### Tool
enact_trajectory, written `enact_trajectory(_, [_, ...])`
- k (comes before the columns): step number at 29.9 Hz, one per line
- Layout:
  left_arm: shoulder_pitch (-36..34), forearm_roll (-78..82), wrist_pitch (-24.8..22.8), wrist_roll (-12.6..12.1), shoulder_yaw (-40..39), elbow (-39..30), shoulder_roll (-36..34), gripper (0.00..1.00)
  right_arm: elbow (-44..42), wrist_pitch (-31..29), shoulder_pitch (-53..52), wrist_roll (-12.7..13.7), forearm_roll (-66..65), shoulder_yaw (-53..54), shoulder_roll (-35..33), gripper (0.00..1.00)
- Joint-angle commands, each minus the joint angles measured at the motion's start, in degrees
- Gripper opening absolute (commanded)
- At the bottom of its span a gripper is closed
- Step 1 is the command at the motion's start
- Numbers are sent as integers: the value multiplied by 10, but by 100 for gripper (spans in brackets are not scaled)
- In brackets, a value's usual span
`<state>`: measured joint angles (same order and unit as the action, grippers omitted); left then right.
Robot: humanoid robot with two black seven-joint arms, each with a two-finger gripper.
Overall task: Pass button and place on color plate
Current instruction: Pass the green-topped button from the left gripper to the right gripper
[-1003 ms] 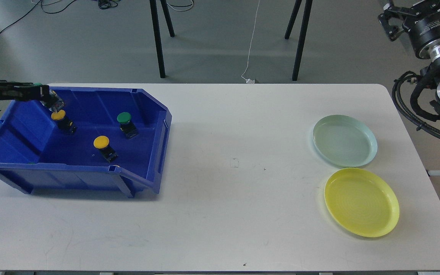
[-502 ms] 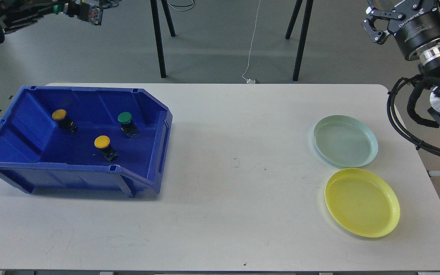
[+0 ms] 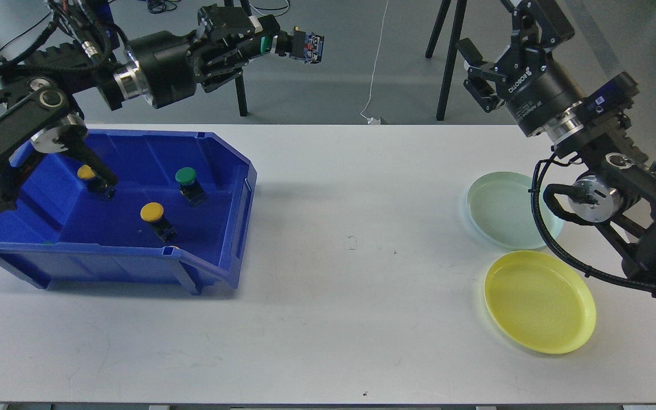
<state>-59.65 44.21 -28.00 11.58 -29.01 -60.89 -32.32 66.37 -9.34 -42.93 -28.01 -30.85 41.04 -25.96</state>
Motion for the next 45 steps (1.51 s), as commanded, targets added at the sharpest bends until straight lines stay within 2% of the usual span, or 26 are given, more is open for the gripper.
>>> enact_trajectory(1, [8,0,0,-8,0,18,37,29,15,38,18,0,-96,-1,43,94])
enact_trajectory(6, [14,1,0,-10,0,29,63,29,13,87,25,0,-203,-14,75,93])
enact_trajectory(11, [16,2,0,-15,0,31,70,29,7,125,20,0,-224,-37,100,92])
enact_trajectory(18, [17,2,0,-17,1,30,69,29,-33,129,9,0,-228,-42,138,89])
enact_trajectory(30, [20,3,0,-23,1,21,65,29,-70,129,-14,0,-229,-50,166,74])
enact_trajectory(41, [20,2,0,-24,2,11,61,30,-112,135,-26,0,-229,-52,195,73])
enact_trajectory(45, [21,2,0,-24,2,7,61,30,-113,137,-27,0,-229,-54,199,69])
